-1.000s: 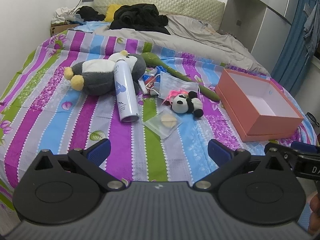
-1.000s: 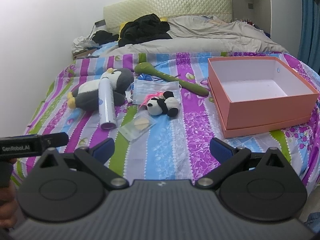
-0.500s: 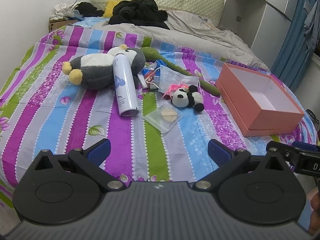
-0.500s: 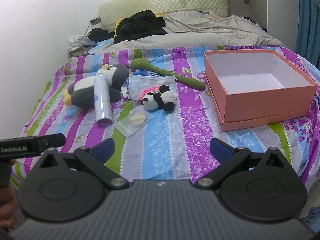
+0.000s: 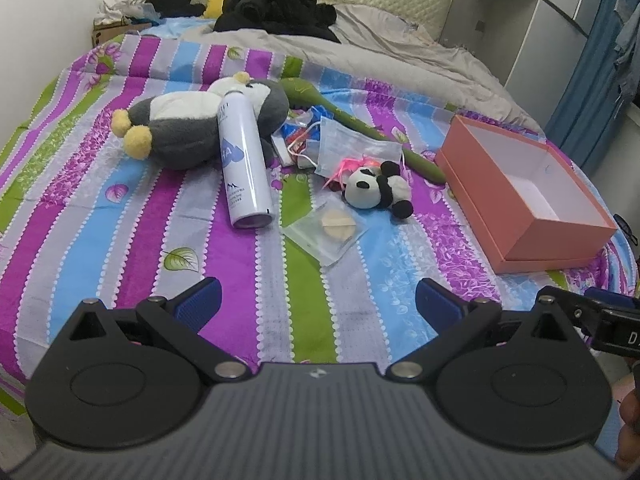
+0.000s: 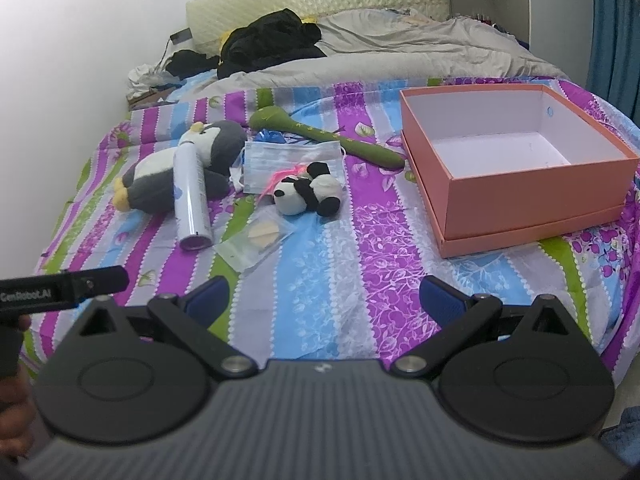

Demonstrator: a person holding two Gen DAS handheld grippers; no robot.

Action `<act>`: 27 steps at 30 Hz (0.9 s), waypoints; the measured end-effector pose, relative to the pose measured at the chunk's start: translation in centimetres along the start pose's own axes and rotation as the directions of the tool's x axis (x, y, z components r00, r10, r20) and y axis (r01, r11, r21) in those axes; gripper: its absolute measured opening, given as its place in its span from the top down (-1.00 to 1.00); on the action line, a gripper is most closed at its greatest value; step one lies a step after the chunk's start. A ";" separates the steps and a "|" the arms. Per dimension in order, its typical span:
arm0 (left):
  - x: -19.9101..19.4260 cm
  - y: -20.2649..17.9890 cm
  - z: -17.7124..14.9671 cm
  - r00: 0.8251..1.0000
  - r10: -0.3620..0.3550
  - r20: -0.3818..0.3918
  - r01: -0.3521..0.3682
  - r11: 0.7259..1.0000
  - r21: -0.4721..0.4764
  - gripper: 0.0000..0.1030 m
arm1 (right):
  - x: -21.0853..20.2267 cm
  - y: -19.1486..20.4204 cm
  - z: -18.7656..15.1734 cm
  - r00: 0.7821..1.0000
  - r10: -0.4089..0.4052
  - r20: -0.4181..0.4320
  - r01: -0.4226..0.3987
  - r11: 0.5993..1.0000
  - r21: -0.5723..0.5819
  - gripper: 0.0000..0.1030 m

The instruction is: Organize soft objects

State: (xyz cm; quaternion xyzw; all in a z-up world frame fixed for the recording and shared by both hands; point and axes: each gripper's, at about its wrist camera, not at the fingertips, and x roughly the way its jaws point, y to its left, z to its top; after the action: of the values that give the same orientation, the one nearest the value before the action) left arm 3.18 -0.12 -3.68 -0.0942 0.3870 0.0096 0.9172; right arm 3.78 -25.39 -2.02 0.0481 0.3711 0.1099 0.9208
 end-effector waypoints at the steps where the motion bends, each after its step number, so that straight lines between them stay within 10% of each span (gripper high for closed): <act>1: 0.4 0.0 0.1 1.000 0.000 -0.005 0.000 1.000 0.000 -1.00 | 0.3 -0.1 0.1 1.000 -0.002 -0.004 0.002 1.000 0.001 -1.00; 20: 11.0 -1.0 2.8 0.994 -0.004 -0.109 0.003 1.000 -0.003 -1.00 | 7.7 -2.7 3.4 0.998 0.048 -0.050 -0.046 0.998 0.042 -0.99; 27: 15.4 -0.9 3.3 0.994 -0.009 -0.111 0.014 0.999 0.046 -1.00 | 13.1 -2.5 4.5 0.990 0.103 -0.097 -0.099 0.994 0.042 -0.47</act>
State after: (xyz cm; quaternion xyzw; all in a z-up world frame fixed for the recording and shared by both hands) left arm 16.38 -1.24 -12.18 -0.0755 0.4369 -0.0101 0.8963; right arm 16.54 -24.75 -7.99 0.0784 0.4152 0.1516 0.8936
